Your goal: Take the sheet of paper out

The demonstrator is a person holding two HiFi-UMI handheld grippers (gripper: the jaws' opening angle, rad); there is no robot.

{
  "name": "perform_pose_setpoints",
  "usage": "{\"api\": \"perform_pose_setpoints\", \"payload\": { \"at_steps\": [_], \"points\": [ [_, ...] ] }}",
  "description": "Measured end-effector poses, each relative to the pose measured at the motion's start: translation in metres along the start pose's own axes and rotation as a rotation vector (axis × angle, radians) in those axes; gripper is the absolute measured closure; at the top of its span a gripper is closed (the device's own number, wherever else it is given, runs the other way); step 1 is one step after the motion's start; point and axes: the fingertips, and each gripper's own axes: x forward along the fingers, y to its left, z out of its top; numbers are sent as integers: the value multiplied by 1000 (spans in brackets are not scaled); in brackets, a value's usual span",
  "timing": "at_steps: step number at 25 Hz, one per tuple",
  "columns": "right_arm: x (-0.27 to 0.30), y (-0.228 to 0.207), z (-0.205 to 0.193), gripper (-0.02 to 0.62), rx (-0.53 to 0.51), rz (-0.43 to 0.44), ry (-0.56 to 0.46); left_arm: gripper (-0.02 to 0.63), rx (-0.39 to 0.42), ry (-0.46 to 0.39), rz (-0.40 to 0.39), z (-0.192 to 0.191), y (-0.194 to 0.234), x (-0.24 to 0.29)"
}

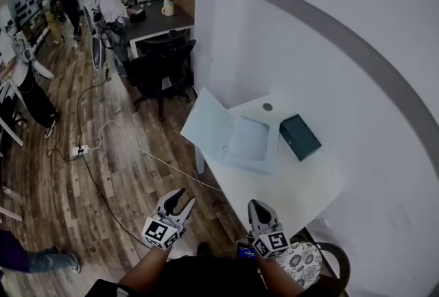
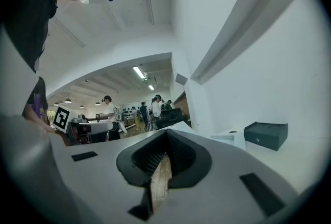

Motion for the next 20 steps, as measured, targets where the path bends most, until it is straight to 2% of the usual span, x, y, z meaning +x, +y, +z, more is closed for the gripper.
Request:
{"api": "perform_pose_setpoints", "payload": {
  "at_steps": [12,20],
  "points": [
    [58,-38,15,584,-36,-70,-45,460,2,-9,-46,10,51,58],
    [107,-87,5,583,-18,-129,-41,460,0,17,-128,9,76,134]
  ]
}}
